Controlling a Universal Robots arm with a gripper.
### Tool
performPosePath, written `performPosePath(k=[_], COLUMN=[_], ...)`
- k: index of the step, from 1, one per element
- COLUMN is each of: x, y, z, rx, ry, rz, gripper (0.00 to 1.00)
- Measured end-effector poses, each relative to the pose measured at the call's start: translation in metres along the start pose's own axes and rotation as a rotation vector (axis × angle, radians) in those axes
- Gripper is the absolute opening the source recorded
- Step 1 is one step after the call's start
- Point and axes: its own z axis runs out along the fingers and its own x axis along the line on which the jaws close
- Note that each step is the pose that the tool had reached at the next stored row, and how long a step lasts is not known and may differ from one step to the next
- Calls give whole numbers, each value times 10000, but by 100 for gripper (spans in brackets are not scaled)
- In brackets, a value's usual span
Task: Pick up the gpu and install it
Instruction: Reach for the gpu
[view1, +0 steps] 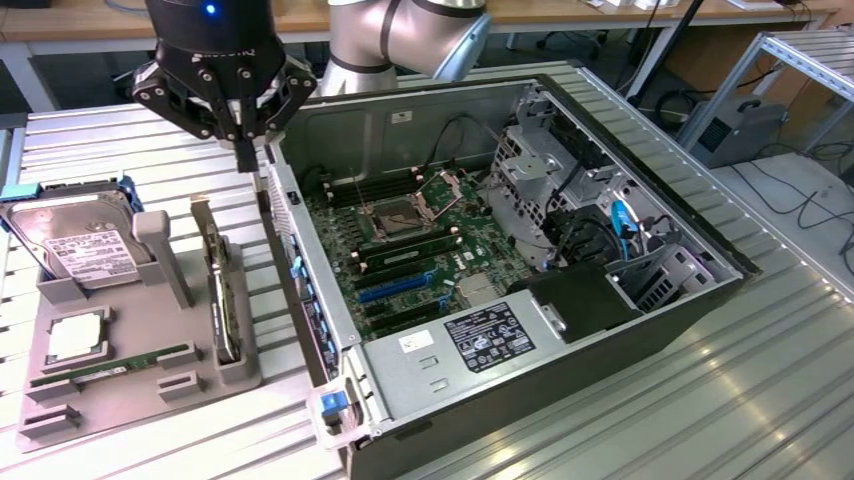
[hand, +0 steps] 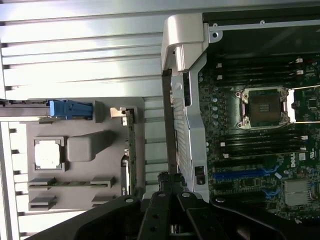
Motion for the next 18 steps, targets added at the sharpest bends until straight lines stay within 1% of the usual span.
performPosePath(k=[18], x=[81], y=[-6], z=[-2], rx=[0], ry=[0], rz=[0], gripper=[11])
